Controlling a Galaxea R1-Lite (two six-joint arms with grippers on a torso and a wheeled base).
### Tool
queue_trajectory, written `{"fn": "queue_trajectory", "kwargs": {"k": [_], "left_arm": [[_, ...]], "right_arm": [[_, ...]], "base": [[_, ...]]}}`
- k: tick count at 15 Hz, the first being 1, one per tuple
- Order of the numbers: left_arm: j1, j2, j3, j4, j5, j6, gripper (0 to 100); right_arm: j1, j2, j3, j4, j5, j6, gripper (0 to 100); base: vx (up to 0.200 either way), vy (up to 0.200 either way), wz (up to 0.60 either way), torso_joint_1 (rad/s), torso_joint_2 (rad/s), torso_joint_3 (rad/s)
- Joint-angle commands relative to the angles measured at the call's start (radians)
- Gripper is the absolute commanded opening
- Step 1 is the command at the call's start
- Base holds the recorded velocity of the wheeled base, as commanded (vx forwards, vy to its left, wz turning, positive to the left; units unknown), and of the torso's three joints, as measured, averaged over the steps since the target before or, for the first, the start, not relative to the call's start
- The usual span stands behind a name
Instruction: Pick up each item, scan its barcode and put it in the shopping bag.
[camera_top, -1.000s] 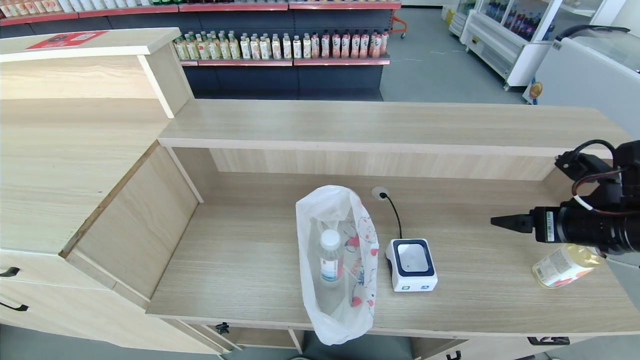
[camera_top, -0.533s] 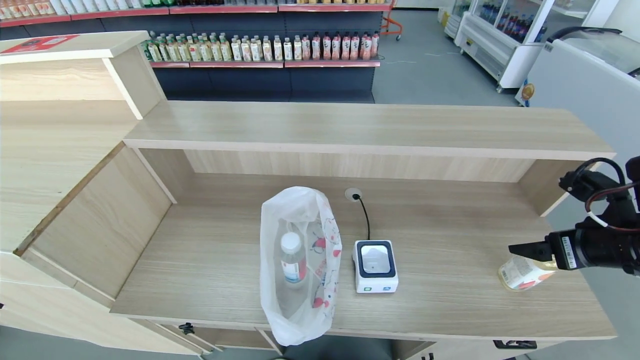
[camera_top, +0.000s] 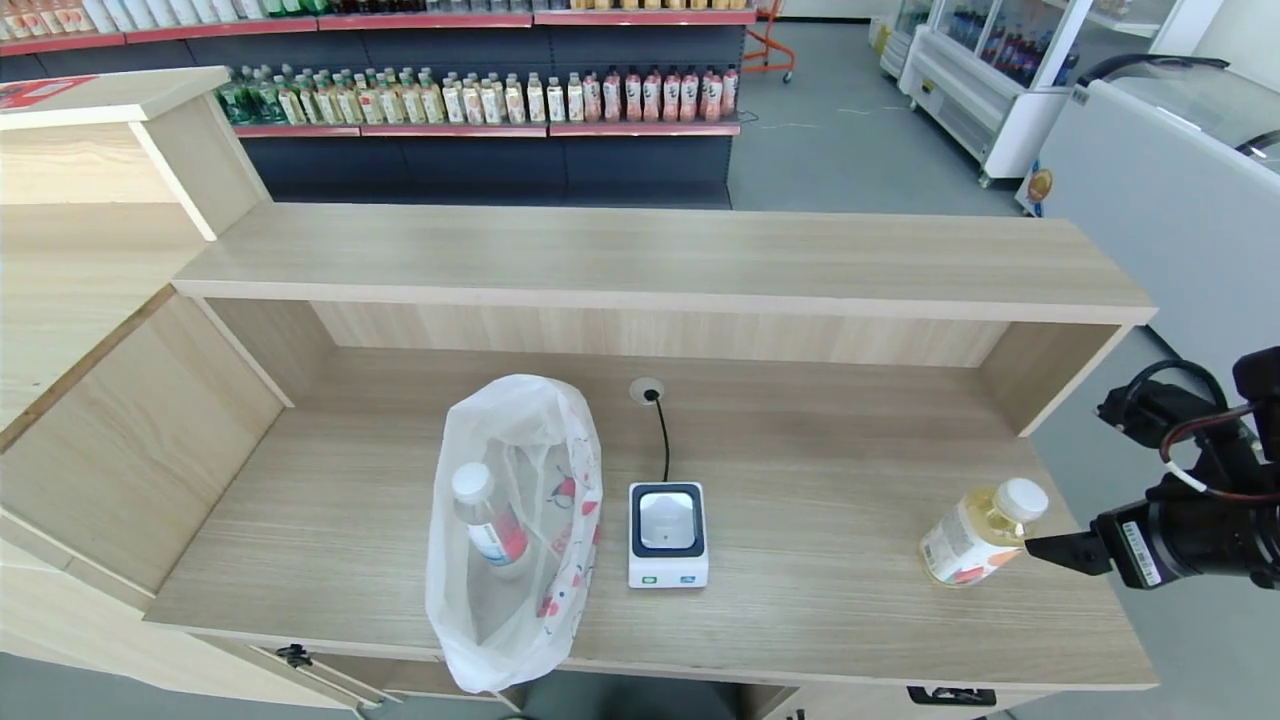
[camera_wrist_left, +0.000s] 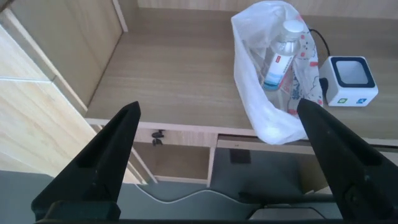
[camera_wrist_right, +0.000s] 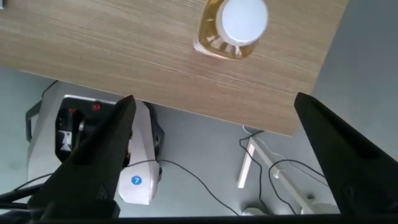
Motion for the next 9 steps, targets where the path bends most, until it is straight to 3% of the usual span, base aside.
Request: {"fn": "queue_trajectory", "kwargs": {"k": [1,9], "left_arm": [[0.0,0.0,0.0,0.0,0.0,0.0,100],[0.0,0.0,0.0,0.0,0.0,-0.002,100]], "right_arm": [[0.001,0.001,0.013,0.001,-0.009,-0.007,100],[0.058,-0.029,0.102,-0.004,-0.009,-0.034,100]], "base": [[0.0,-0.2,0.0,0.007,0.0,0.002],[0.0,-0.2,0.0,0.0,0.0,0.001]]}}
